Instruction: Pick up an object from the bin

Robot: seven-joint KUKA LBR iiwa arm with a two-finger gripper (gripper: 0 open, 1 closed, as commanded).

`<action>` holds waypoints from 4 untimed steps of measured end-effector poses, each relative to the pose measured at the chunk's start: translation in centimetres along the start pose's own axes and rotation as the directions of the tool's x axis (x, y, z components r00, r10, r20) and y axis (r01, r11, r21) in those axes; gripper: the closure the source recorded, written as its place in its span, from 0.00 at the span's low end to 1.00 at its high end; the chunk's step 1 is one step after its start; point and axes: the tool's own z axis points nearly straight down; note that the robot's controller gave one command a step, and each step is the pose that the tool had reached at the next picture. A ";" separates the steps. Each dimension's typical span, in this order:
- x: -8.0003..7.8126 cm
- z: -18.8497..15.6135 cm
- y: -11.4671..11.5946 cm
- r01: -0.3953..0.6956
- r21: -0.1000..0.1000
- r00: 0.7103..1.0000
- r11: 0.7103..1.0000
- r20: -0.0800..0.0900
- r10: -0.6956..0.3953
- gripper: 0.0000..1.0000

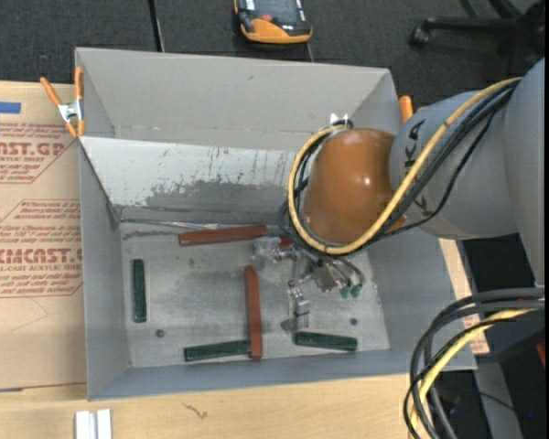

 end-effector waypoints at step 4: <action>-2.3 5.1 2.8 0.495 -0.005 0.869 0.869 -0.001 -0.495 1.00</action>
Offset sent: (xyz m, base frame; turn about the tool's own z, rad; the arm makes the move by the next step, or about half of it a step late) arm 0.0124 0.0364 -0.0118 -0.2767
